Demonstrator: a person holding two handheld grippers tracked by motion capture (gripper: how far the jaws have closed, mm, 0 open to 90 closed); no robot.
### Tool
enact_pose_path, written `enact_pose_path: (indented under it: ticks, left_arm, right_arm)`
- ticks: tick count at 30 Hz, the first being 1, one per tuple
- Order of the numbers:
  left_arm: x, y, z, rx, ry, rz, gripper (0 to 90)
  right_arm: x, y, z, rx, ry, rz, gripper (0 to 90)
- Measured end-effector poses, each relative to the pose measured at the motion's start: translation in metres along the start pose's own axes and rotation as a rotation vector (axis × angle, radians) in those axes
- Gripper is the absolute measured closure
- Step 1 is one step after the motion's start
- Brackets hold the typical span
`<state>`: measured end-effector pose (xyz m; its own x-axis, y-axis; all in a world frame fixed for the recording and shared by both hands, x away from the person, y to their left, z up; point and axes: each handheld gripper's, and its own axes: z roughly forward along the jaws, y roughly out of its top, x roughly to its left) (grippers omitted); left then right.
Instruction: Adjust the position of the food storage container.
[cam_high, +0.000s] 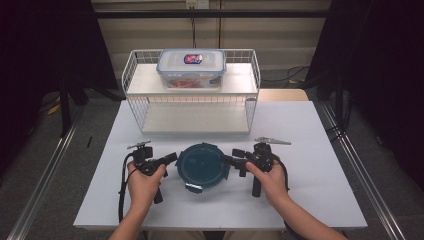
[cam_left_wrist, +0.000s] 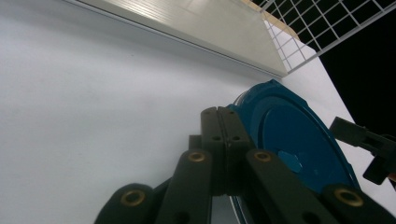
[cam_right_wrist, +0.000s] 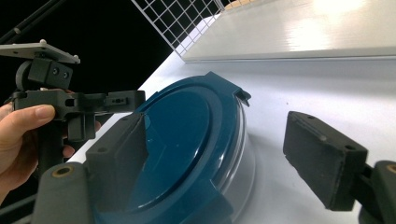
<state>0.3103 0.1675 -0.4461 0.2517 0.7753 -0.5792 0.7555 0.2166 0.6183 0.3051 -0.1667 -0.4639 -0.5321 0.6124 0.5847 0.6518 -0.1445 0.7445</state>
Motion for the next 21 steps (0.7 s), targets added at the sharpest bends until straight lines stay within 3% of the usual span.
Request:
enact_pose_path:
  ticks: [8,9,11,15,21]
  left_arm:
    - [0.0,0.001,0.004,0.027,-0.038,-0.01,90.0]
    - [0.002,0.001,0.003,0.025,-0.029,0.005,86.0]
    - [0.005,0.003,0.002,0.017,-0.055,-0.035,74.1]
    - [0.004,0.005,-0.001,0.01,-0.092,-0.038,63.9]
    - [0.003,0.001,0.009,0.083,-0.134,-0.044,48.6]
  right_arm:
    - [-0.004,-0.004,-0.006,0.011,-0.013,0.043,25.8]
    - [-0.005,-0.004,-0.006,0.012,-0.013,0.045,25.8]
    - [-0.005,-0.005,-0.007,0.017,-0.006,0.053,26.5]
    - [-0.006,-0.008,-0.011,0.025,0.002,0.081,27.2]
    - [-0.008,-0.011,-0.013,0.049,0.009,0.149,30.2]
